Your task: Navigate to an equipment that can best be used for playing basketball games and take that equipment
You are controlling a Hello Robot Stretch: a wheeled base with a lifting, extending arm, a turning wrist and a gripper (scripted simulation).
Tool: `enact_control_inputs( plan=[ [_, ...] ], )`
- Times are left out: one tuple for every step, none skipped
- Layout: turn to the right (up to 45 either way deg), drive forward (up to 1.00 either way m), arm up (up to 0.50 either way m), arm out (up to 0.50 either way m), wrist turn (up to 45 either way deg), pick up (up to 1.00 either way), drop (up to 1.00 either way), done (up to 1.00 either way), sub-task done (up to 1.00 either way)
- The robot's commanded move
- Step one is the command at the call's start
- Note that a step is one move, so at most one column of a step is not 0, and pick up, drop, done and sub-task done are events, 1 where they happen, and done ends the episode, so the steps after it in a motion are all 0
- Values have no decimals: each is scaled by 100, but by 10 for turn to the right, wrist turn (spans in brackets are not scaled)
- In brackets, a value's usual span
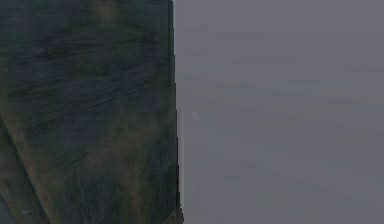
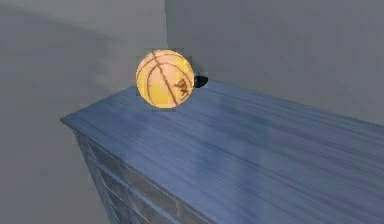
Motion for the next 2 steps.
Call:
enact_control_inputs(
  plan=[
    [0,0,50,0,0,0,0,0,0],
    [0,0,38,0,0,0,0,0,0]
  ],
)
